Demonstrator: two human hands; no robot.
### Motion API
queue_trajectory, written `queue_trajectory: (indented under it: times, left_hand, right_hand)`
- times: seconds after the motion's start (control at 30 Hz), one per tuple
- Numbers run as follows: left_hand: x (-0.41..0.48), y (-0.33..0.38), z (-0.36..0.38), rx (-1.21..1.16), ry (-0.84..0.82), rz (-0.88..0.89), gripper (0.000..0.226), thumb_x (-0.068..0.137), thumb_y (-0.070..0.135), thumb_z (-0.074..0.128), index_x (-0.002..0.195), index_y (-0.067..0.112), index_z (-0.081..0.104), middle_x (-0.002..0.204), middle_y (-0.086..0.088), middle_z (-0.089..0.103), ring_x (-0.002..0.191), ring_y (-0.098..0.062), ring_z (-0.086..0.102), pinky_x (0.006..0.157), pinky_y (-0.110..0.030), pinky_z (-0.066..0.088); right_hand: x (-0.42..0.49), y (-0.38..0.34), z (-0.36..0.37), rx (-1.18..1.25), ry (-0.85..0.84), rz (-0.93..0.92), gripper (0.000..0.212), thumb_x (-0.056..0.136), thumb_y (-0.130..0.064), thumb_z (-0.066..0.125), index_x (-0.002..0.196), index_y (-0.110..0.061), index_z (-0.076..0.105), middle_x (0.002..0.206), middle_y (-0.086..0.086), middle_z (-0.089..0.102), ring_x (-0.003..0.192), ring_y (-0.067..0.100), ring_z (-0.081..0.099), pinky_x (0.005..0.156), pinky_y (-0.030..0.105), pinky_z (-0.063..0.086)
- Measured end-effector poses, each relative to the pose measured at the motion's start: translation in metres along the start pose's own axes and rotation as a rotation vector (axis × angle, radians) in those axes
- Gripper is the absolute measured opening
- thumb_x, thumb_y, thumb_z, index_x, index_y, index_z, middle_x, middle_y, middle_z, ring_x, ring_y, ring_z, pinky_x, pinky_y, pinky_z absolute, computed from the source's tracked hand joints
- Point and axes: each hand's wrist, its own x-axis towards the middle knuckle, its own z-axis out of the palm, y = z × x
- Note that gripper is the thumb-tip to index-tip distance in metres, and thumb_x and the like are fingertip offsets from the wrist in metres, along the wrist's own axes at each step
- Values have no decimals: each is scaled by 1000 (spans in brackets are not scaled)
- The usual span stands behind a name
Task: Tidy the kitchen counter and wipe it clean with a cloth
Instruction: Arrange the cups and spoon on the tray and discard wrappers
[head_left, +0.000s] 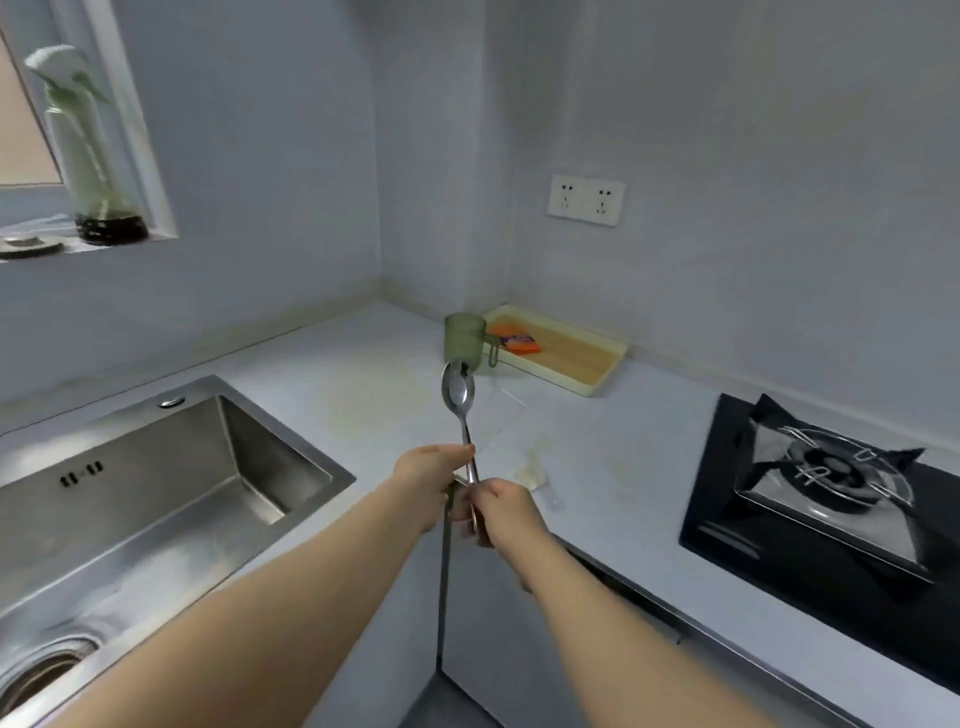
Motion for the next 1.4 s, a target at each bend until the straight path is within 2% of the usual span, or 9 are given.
queue_trajectory:
  times: [0.17, 0.3, 0.43, 0.63, 0.77, 0.9, 1.17, 1.27, 1.4]
  left_hand:
    - [68, 15, 52, 147, -151, 7, 4, 88, 12, 64, 87, 11, 60, 93, -7, 61, 97, -19, 55, 72, -28, 39]
    - [126, 37, 87, 279, -266, 31, 10, 90, 10, 60, 99, 12, 63, 93, -3, 64, 93, -17, 56, 79, -28, 40]
    - [184, 65, 92, 444, -357, 34, 21, 90, 13, 61, 111, 15, 61, 100, -4, 62, 87, -15, 59, 66, -21, 45]
    - [265, 84, 83, 574, -222, 75, 25, 90, 6, 55, 115, 10, 59, 78, -3, 56, 69, -14, 56, 59, -19, 42]
    - [297, 77, 85, 770, -150, 159, 29, 91, 10, 50, 118, 16, 58, 90, -5, 58, 67, -15, 53, 55, -20, 41]
    - [318, 79, 92, 1175, -159, 344, 40, 93, 7, 34, 122, 24, 55, 122, -4, 55, 93, -20, 54, 69, -25, 45]
    - [347, 69, 119, 1702, -271, 708, 50, 94, 4, 39, 138, 27, 42, 140, 3, 40, 128, -21, 38, 102, -30, 34]
    - [357, 69, 124, 1824, -341, 742, 54, 91, -2, 38, 139, 22, 39, 139, 1, 41, 128, -21, 37, 99, -31, 35]
    - [366, 71, 129, 1889, -381, 731, 49, 87, -8, 39, 132, 11, 41, 132, -6, 44, 121, -26, 44, 89, -38, 45]
  right_hand:
    - [48, -4, -41, 104, 91, 72, 18, 99, -12, 33, 87, -14, 47, 68, 3, 57, 51, 15, 51, 57, 24, 43]
    - [115, -5, -80, -66, 293, 105, 18, 98, -16, 32, 92, -16, 48, 72, -1, 49, 61, 12, 42, 53, 22, 33]
    - [180, -10, -102, -80, 407, 179, 25, 98, -18, 35, 77, -17, 48, 72, -3, 46, 62, 11, 41, 52, 22, 30]
    - [249, -6, -114, -9, 502, 276, 28, 98, -18, 36, 74, -13, 48, 69, 1, 45, 56, 15, 38, 51, 25, 30]
    - [280, -4, -130, -67, 557, 306, 21, 99, -18, 35, 90, -7, 50, 68, 0, 43, 55, 15, 36, 50, 25, 30]
    - [310, -9, -151, -109, 558, 328, 20, 99, -17, 33, 100, -8, 51, 78, 3, 47, 57, 15, 37, 49, 25, 31]
    - [343, -11, -187, -141, 466, 341, 26, 100, -17, 33, 112, -5, 52, 96, 10, 50, 66, 19, 44, 52, 27, 40]
    - [363, -15, -197, -178, 441, 309, 18, 100, -17, 31, 102, -9, 47, 98, 10, 53, 74, 22, 47, 55, 28, 39]
    - [385, -10, -207, -241, 410, 333, 25, 99, -12, 31, 114, -5, 49, 108, 16, 61, 63, 15, 46, 51, 24, 35]
